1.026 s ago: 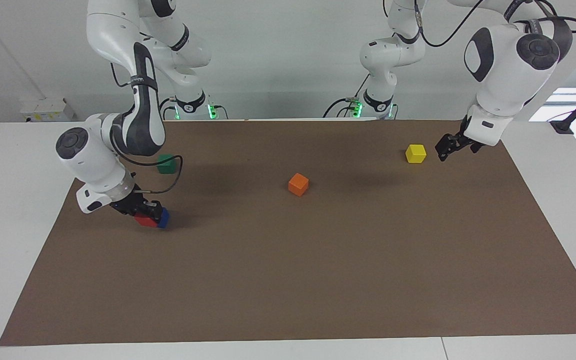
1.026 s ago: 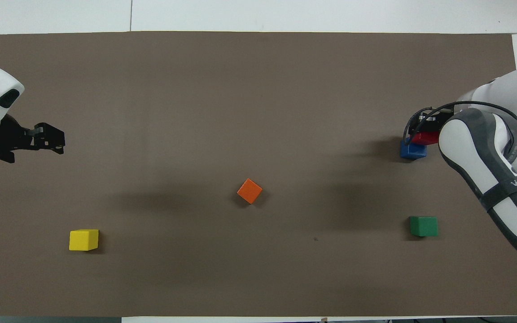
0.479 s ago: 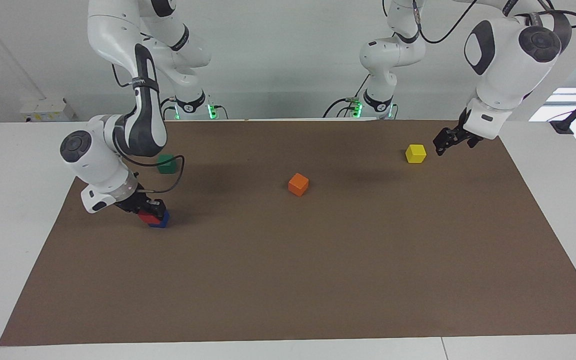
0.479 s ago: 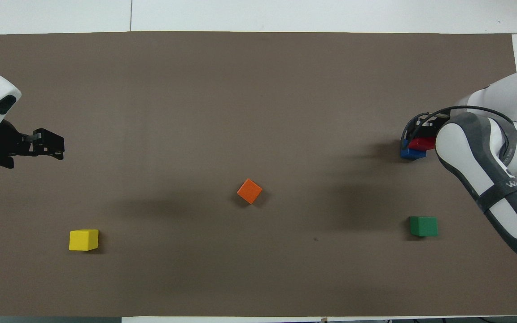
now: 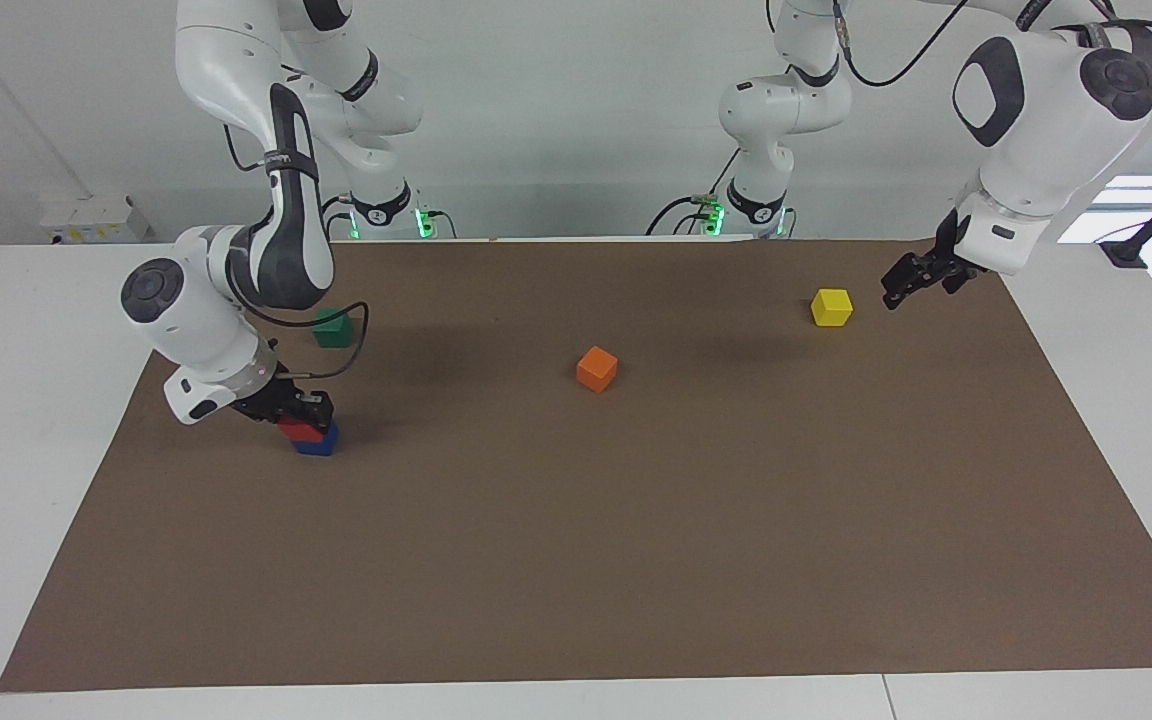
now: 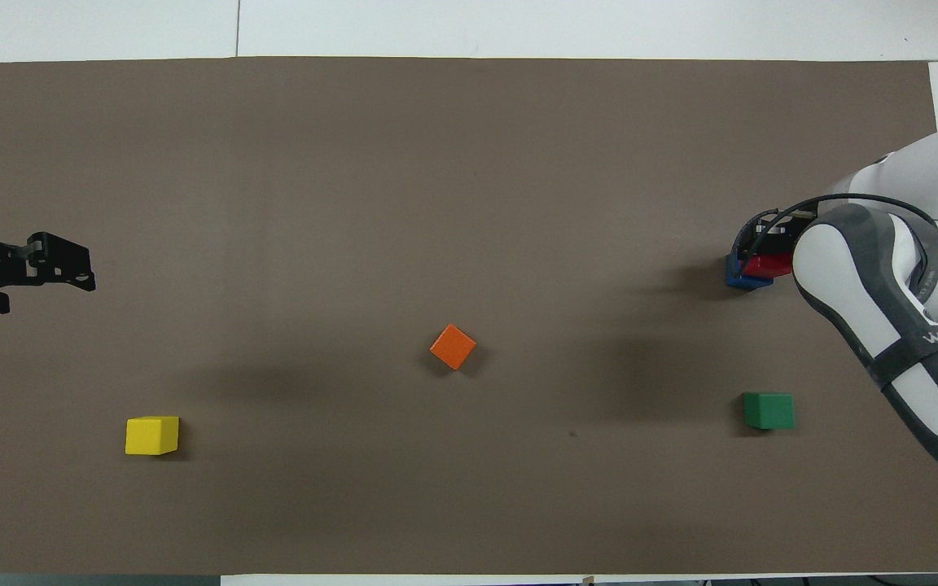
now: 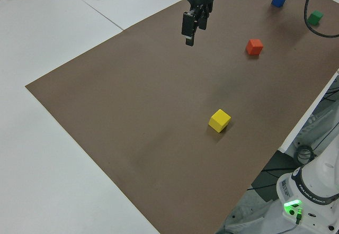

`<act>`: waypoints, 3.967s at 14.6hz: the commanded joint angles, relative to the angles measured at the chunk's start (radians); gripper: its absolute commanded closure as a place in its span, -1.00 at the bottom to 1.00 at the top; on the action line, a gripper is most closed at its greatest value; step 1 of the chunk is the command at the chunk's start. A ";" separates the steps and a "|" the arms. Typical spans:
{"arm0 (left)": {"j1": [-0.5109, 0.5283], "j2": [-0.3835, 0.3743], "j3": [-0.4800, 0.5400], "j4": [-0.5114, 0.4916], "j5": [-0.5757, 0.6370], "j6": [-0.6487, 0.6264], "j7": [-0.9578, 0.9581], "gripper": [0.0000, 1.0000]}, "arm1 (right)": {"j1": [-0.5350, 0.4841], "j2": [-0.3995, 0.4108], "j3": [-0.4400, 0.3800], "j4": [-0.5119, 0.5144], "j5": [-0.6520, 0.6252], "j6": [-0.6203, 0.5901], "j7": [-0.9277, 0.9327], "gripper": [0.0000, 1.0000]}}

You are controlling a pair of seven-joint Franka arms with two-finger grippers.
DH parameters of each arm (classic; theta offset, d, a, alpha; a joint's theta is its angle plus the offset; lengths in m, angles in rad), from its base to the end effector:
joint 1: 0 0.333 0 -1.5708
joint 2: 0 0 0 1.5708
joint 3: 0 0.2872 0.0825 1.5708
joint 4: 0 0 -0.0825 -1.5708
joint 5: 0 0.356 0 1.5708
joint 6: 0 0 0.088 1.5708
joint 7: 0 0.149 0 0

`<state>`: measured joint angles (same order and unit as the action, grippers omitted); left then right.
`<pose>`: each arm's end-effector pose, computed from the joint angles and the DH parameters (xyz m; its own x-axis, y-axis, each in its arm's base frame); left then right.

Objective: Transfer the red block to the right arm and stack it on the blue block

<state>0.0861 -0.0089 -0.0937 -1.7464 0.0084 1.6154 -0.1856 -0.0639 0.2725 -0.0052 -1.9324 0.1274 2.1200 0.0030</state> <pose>0.5139 -0.0028 0.4846 0.9771 0.1768 -0.1181 0.1743 -0.9842 -0.0315 0.5672 -0.0289 0.2875 0.9865 -0.1377 -0.0884 -0.1464 -0.9841 -0.1007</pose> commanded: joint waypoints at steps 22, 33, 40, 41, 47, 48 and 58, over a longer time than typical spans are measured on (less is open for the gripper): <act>-0.036 0.003 0.014 0.045 -0.004 -0.018 0.031 -1.00 | -0.025 -0.027 0.011 -0.046 -0.023 0.037 -0.026 -0.74; -0.031 -0.003 0.014 0.044 -0.005 -0.018 0.031 -1.00 | -0.016 -0.035 0.019 -0.004 -0.023 0.034 -0.020 -0.95; -0.020 -0.003 0.014 0.044 -0.005 -0.018 0.031 -1.00 | -0.019 -0.171 0.024 0.029 -0.022 -0.021 -0.034 -1.00; -0.020 -0.003 0.014 0.044 -0.005 -0.018 0.031 -1.00 | -0.019 -0.200 0.024 0.030 -0.020 -0.034 -0.034 -1.00; -0.020 -0.003 0.014 0.044 -0.005 -0.018 0.031 -1.00 | -0.025 -0.300 0.021 0.195 -0.026 -0.332 -0.032 -1.00; -0.020 -0.003 0.014 0.044 -0.005 -0.018 0.031 -1.00 | -0.028 -0.299 0.018 0.225 -0.034 -0.391 -0.032 -1.00; -0.020 -0.003 0.014 0.042 -0.005 -0.018 0.031 -1.00 | -0.020 -0.302 0.024 0.262 -0.137 -0.482 -0.023 -1.00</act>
<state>0.0627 -0.0084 -0.0825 -1.7140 0.0084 1.6137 -0.1601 -0.0756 -0.0422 0.0086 -1.6954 0.0025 1.6519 -0.0155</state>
